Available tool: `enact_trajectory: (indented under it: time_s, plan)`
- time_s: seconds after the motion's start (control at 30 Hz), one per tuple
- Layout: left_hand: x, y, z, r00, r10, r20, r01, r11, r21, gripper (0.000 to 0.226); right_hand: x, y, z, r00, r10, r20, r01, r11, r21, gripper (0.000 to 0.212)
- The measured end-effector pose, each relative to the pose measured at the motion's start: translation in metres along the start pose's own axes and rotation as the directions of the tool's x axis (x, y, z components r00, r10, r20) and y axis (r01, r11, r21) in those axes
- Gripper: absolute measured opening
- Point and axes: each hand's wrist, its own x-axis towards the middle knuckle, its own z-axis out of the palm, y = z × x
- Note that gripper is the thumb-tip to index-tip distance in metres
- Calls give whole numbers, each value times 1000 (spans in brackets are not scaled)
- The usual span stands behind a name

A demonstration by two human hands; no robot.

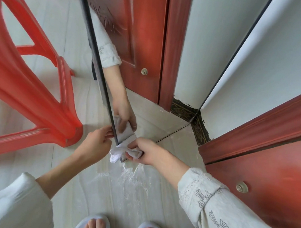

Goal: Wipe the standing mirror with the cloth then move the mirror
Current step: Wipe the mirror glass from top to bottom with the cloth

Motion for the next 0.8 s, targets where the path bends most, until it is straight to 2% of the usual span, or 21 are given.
enact_trajectory:
  time_s: [0.13,0.2,0.27,0.33,0.43,0.47,0.5,0.53,0.57,0.6,0.63,0.7,0.77,0.8]
  plan:
    - [-7,15,-13,1000,4,-31,-6,998,-59,48,-27,-5,0,988,-116,105,119,993,-26,22]
    - [-9,18,-13,999,-1,-32,-2,995,-97,49,-29,0,-7,985,-113,129,129,983,-127,20]
    - [-10,16,-12,999,-5,-33,1,995,-105,51,-24,8,-17,997,-63,54,73,973,-219,21]
    - [-9,13,-11,999,-8,-46,4,995,-100,51,-18,13,-25,999,-16,-49,5,977,-215,18]
    - [-5,6,-9,998,-10,-55,5,995,-100,52,3,9,-30,969,-105,-224,53,973,-227,20]
    - [-3,4,-8,999,-9,-53,3,995,-101,52,10,4,-27,950,-161,-268,77,951,-300,22]
    - [-2,3,-6,999,-7,-50,2,995,-103,52,18,-1,-23,945,-129,-301,57,970,-236,25]
    - [-1,1,-5,999,-12,-48,7,995,-104,52,28,0,-20,950,-10,-311,-72,965,-251,30]
    - [0,-1,-4,999,-17,-45,12,995,-103,51,34,2,-22,947,-91,-307,-55,898,-436,35]
    - [1,-2,-2,999,-25,-38,21,994,-105,51,34,0,-21,940,-149,-306,-22,870,-492,37]
    - [2,-3,-1,999,-35,-30,31,994,-109,51,32,-6,-22,946,-159,-284,31,912,-409,36]
    - [3,-4,0,999,-52,-17,50,992,-117,51,23,-7,-24,964,-182,-193,76,885,-459,23]
    - [4,-4,0,998,-60,-7,59,990,-124,51,13,-7,-23,960,-151,-236,99,971,-218,7]
    - [3,-3,-1,998,-65,4,65,989,-132,52,10,-7,-22,968,-149,-205,119,982,-150,4]
